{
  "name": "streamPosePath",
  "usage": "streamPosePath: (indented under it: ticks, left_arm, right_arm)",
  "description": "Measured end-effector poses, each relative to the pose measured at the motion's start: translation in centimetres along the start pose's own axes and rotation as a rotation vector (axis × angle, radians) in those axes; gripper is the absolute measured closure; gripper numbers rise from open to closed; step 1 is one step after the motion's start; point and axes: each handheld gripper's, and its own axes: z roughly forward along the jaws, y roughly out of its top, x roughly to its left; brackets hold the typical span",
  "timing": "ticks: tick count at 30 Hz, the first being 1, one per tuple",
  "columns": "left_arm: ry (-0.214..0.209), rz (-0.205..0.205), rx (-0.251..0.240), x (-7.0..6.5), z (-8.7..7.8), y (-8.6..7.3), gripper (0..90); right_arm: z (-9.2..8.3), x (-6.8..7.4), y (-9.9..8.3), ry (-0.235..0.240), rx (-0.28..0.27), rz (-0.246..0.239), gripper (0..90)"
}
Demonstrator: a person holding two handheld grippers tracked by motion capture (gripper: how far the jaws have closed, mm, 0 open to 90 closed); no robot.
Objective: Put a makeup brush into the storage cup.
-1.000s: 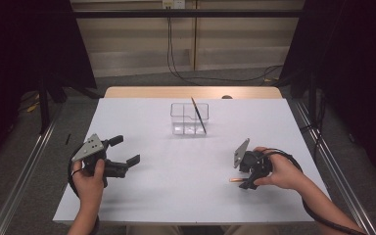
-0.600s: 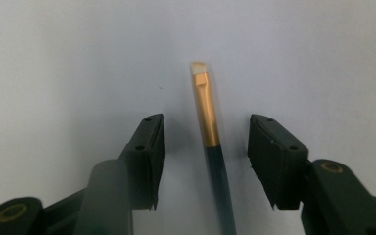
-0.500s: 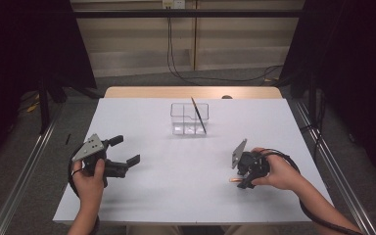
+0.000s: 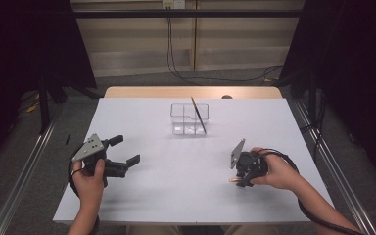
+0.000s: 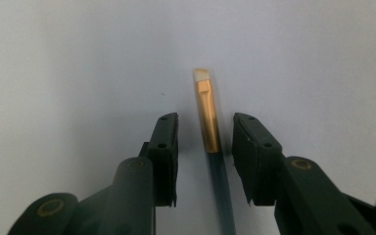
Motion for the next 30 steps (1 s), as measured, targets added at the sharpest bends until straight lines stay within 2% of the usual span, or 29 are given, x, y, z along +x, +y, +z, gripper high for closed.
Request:
streamPosePath:
  ticks: [4, 7, 11, 17, 19, 27, 30]
  left_arm:
    - [0.0, 0.002, 0.001, -0.01, 0.0, 0.0, 0.9]
    - [0.001, 0.004, 0.001, 0.05, -0.01, -0.01, 1.0]
    - [0.002, 0.004, -0.001, 0.06, -0.04, 0.0, 0.9]
    - [-0.001, 0.002, 0.0, -0.01, 0.03, 0.0, 0.9]
    - [0.0, 0.002, 0.0, 0.01, 0.02, 0.0, 1.0]
    - [0.002, 0.003, 0.002, 0.05, 0.01, -0.02, 0.9]
    - [0.004, 0.004, 0.003, 0.03, 0.08, -0.02, 1.2]
  right_arm:
    - [-0.12, 0.04, -0.07, 0.003, 0.016, 0.008, 68.8]
    - [-0.15, -0.05, -0.19, 0.008, 0.024, -0.003, 69.3]
    - [-0.22, -0.06, -0.4, 0.008, 0.033, 0.009, 69.4]
    - [-0.21, -0.18, -0.42, 0.005, 0.038, 0.029, 72.0]
    - [-0.18, -0.22, -0.39, 0.005, 0.035, 0.012, 73.1]
    - [-0.22, -0.13, -0.41, -0.005, 0.041, 0.031, 77.6]
    - [-0.17, -0.21, -0.38, -0.007, 0.036, 0.021, 79.5]
